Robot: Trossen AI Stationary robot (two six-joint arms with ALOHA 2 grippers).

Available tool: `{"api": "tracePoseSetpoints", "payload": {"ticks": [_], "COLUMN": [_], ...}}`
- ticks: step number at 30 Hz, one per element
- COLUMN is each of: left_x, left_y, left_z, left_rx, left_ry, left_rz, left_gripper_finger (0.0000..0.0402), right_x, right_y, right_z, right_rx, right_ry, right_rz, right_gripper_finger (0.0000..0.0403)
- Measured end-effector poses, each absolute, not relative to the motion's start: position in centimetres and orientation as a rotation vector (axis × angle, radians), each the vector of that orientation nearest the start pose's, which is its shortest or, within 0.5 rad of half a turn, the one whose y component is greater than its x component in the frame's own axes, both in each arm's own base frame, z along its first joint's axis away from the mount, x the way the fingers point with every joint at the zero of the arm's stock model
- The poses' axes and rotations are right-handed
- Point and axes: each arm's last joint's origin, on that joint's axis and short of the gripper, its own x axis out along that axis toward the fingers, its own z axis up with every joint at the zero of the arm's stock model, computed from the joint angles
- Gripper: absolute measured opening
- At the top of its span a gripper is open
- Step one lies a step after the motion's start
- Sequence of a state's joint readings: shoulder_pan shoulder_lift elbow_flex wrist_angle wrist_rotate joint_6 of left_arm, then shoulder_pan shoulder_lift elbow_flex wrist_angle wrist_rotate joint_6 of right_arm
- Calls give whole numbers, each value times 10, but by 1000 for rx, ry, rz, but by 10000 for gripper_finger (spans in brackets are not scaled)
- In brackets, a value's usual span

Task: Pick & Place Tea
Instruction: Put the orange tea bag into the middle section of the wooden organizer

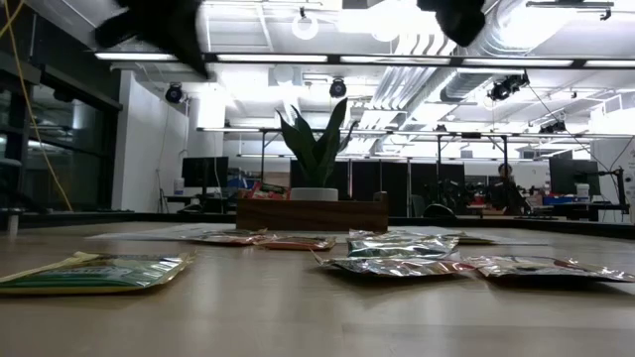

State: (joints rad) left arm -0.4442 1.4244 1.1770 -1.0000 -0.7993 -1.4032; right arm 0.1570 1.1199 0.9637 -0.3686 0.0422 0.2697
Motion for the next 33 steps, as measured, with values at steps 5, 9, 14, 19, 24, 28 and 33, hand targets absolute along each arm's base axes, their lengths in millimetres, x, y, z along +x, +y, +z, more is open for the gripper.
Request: {"api": "tracePoseSetpoints", "payload": {"ticks": [5,9,14,19,24,28,33], "left_x": [217,197,168,143,126,120,121], "left_y": [-102,-102,-95,-87,-79,-75,-78], "left_z": [257,241,218,201,192,187,178], "left_rx": [-650,-682,-743,-764,-756,-742,-737], "left_ry": [563,560,526,504,479,482,502], "left_rz": [886,851,761,607,497,415,299], "left_gripper_finger": [0,0,0,0,0,0,0], "right_x": [272,304,343,383,422,445,460], "right_y": [42,48,49,41,27,13,8], "right_z": [311,298,281,276,277,269,242], "right_rx": [192,185,193,205,250,277,305], "right_ry": [630,697,758,760,733,731,795], "right_rz": [45,72,36,9,28,43,71], "right_gripper_finger": [12,12,12,12,12,12,12]}}
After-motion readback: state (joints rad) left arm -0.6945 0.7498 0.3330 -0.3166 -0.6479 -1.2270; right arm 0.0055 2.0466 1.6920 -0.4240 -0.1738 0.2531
